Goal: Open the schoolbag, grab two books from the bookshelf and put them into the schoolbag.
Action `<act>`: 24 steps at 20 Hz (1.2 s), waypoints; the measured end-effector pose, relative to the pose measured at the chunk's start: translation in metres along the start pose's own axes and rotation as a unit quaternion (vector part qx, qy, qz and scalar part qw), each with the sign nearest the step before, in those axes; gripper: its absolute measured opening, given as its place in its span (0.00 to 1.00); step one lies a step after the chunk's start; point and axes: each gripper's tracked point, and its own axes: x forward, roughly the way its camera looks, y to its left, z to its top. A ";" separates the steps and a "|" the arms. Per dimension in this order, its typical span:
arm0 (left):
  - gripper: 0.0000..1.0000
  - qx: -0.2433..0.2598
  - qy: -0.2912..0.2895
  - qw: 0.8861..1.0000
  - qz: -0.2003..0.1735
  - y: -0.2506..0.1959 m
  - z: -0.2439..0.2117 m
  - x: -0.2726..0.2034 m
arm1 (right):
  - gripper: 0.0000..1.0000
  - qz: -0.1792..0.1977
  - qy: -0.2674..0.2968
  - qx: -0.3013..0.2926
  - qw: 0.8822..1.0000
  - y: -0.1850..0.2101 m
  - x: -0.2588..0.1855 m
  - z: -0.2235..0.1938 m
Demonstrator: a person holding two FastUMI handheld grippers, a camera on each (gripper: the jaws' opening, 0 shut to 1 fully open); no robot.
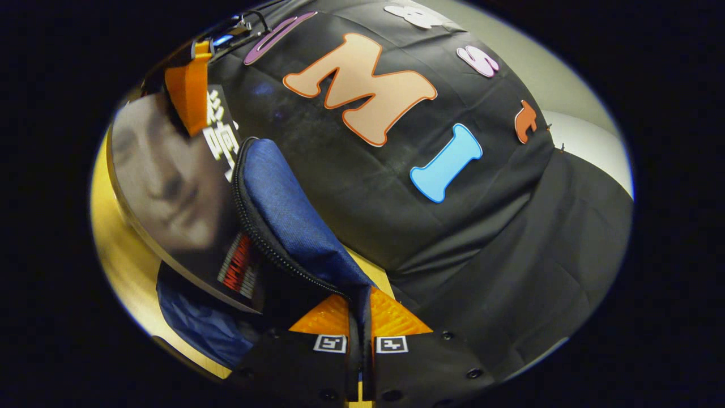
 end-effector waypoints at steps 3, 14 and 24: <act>0.30 0.004 0.012 1.000 -0.005 0.009 -0.016 0.011 | 0.05 0.009 -0.012 0.003 1.000 0.004 -0.003 0.005; 0.31 -0.008 0.012 1.000 -0.021 0.026 -0.046 0.108 | 0.05 0.026 -0.037 0.010 0.999 0.015 -0.011 0.018; 0.93 0.052 0.024 0.990 0.129 0.083 -0.053 0.092 | 0.04 0.017 -0.021 0.016 1.000 0.008 0.001 0.006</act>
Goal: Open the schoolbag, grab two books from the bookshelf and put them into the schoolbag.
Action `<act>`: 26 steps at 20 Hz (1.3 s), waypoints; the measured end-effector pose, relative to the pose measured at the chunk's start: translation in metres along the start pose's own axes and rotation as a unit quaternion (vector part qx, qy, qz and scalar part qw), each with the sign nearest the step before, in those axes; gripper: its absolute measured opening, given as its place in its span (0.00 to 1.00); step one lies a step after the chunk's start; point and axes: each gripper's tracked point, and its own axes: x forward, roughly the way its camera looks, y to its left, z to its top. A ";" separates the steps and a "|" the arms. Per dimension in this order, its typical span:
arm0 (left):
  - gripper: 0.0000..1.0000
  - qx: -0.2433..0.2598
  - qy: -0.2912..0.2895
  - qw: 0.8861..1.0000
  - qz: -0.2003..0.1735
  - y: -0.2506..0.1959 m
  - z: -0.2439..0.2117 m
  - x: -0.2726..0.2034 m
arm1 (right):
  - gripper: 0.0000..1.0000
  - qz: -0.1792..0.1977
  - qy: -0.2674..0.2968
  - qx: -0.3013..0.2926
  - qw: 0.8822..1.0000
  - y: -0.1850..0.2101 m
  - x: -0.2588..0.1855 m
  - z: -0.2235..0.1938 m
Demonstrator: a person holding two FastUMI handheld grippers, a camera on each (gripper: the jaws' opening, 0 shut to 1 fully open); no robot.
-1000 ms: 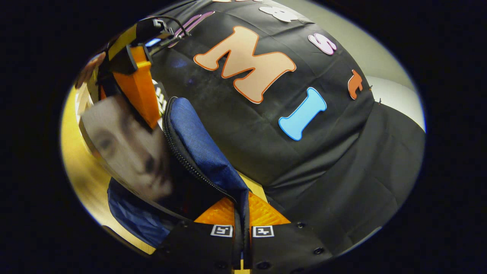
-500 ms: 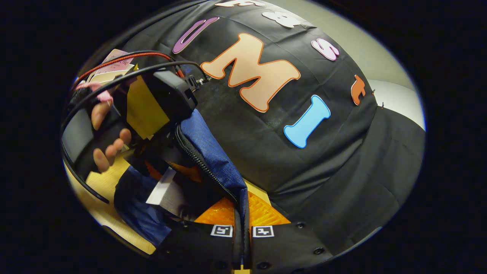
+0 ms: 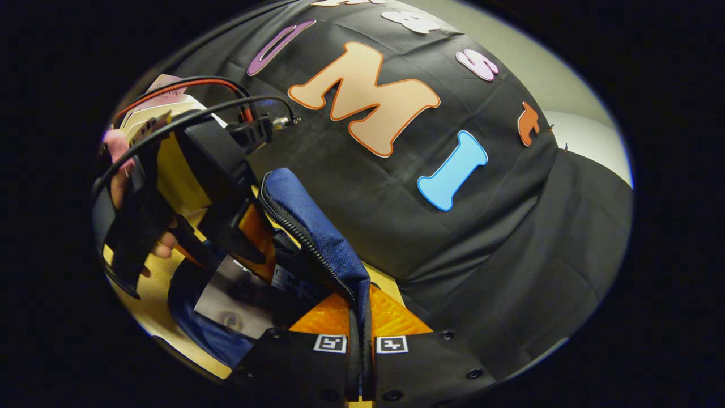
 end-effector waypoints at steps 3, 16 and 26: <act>0.97 0.022 0.012 1.000 0.007 -0.001 -0.004 -0.027 | 0.05 0.005 0.003 0.000 1.000 0.001 -0.001 -0.005; 0.96 0.063 0.030 0.998 0.002 0.005 -0.005 -0.180 | 0.05 0.008 0.002 -0.029 1.000 0.007 -0.003 -0.008; 0.97 0.077 0.041 0.989 0.117 0.078 0.081 -0.310 | 0.05 0.009 0.004 -0.059 0.998 0.015 -0.001 -0.009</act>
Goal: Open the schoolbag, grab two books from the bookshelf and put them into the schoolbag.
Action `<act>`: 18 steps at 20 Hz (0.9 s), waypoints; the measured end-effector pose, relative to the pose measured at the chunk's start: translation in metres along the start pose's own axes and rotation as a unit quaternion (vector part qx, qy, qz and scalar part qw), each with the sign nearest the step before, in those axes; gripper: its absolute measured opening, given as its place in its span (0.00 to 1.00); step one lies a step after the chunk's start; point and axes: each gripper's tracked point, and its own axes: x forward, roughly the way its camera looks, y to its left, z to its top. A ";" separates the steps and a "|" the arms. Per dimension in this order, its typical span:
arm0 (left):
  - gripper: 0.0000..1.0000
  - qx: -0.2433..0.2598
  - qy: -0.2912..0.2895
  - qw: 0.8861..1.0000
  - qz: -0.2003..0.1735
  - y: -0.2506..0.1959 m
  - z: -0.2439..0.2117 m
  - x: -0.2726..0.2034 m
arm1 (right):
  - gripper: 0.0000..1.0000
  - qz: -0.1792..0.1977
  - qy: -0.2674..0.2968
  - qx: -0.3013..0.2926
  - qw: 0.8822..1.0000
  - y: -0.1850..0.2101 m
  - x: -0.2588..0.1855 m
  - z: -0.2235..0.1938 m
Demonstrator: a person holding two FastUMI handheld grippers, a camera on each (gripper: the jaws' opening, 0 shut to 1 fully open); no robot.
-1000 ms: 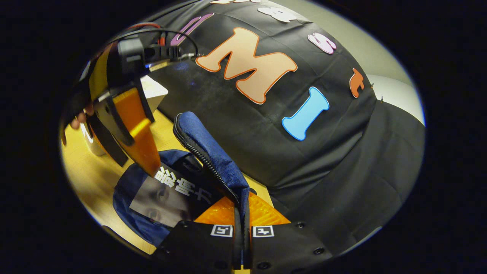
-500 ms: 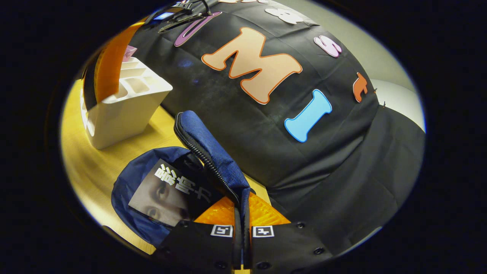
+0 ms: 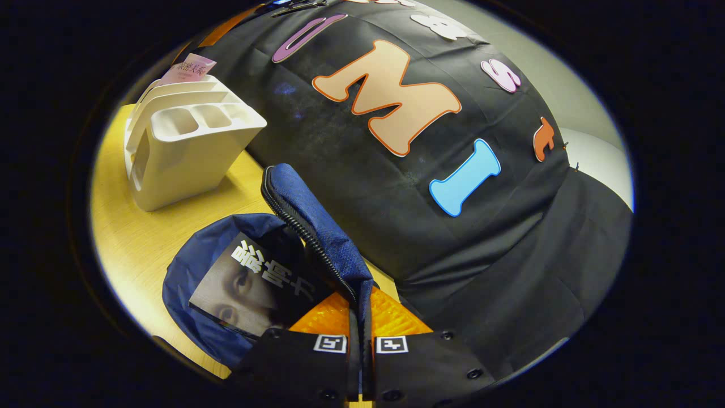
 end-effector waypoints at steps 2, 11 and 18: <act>0.96 -0.016 -0.006 1.000 0.021 0.016 0.011 -0.017 | 0.05 -0.003 0.004 0.000 1.000 0.001 0.000 0.000; 0.97 -0.052 -0.057 0.984 0.162 0.149 0.061 -0.113 | 0.03 -0.014 0.020 -0.008 1.000 0.008 0.009 -0.001; 0.96 -0.045 -0.029 0.975 0.218 0.231 0.076 -0.095 | 0.04 -0.021 0.031 -0.016 0.999 0.005 0.008 -0.002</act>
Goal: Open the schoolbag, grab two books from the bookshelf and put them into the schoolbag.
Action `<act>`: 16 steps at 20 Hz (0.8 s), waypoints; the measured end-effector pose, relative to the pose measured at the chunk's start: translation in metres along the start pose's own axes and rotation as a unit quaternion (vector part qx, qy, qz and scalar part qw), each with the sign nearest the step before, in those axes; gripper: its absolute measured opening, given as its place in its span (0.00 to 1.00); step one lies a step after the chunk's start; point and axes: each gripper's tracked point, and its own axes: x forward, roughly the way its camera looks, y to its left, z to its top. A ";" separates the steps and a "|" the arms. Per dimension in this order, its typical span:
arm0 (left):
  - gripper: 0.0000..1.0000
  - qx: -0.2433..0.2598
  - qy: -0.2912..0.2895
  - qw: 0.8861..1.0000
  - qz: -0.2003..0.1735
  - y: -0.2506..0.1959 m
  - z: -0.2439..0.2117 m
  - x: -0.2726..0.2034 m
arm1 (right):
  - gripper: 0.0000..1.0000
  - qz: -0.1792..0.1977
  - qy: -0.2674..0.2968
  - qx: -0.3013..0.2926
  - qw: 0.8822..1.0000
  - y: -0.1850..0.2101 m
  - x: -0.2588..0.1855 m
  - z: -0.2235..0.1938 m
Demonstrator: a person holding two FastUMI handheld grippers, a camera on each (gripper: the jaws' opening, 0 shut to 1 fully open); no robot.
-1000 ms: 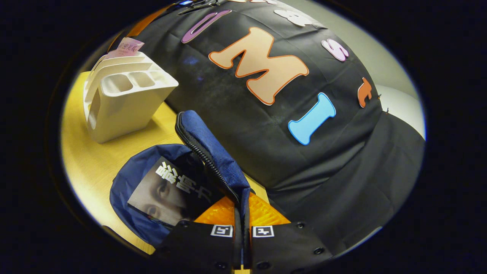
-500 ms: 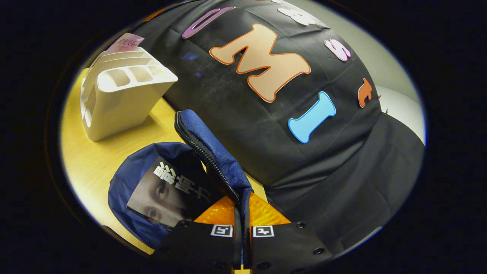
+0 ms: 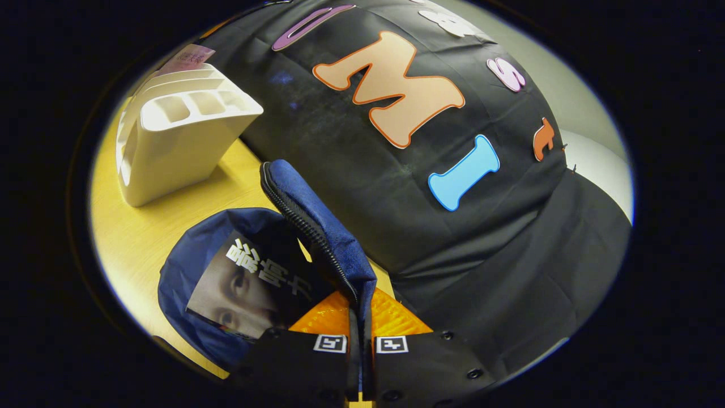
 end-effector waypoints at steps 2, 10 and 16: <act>0.96 0.000 0.011 1.000 -0.011 0.001 0.003 0.015 | 0.04 -0.001 0.004 -0.006 1.000 0.000 -0.001 -0.002; 0.80 0.023 0.038 0.997 -0.058 -0.035 0.019 0.060 | 0.04 0.001 0.017 -0.016 1.000 0.008 -0.005 -0.002; 0.69 0.046 0.063 0.995 -0.069 -0.058 0.020 0.083 | 0.05 -0.001 0.021 -0.011 1.000 0.008 -0.009 -0.004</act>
